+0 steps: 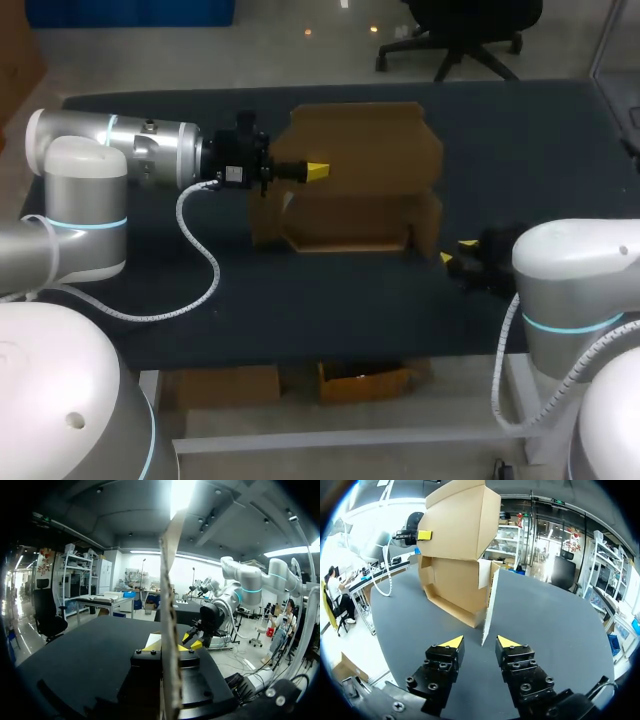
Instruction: Assemble the packaging by folding the flat box into shape, placing the metal phone stand inside, and closing the box properly
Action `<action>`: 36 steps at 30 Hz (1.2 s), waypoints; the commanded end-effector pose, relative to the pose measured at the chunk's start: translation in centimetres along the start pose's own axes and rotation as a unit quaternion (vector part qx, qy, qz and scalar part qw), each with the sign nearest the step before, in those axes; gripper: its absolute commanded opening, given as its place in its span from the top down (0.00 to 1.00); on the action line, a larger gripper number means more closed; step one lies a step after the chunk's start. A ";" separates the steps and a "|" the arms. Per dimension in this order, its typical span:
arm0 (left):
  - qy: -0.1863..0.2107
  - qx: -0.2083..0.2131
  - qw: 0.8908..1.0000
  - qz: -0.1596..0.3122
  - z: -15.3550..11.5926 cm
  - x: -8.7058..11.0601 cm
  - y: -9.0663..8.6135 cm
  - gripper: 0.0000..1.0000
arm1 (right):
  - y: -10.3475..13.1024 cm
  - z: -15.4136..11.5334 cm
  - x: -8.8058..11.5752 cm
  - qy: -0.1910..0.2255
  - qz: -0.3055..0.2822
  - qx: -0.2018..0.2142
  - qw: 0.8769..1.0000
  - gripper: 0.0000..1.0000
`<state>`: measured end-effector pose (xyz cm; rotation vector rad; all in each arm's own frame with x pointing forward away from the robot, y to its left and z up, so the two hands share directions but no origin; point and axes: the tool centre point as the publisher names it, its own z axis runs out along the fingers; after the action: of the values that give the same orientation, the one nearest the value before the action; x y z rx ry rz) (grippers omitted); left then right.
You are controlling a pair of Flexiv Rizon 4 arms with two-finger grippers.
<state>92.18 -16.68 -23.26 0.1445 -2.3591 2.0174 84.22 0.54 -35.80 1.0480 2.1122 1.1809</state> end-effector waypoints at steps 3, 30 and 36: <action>0.000 0.001 1.000 0.000 0.0 0.0 0.2 1.00 | -0.4 -3.9 -0.3 0.116 -0.014 -0.048 0.992 0.61; 0.000 0.001 1.000 0.000 0.0 0.0 0.2 1.00 | -2.6 -6.7 0.6 0.174 -0.044 -0.048 0.983 0.59; 0.000 0.001 1.000 0.000 0.0 0.0 0.2 1.00 | -2.5 -6.5 0.6 0.177 -0.047 -0.047 0.982 0.59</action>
<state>92.17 -16.69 -23.26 0.1444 -2.3590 2.0175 78.32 -2.37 -34.71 0.7660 2.3064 1.4221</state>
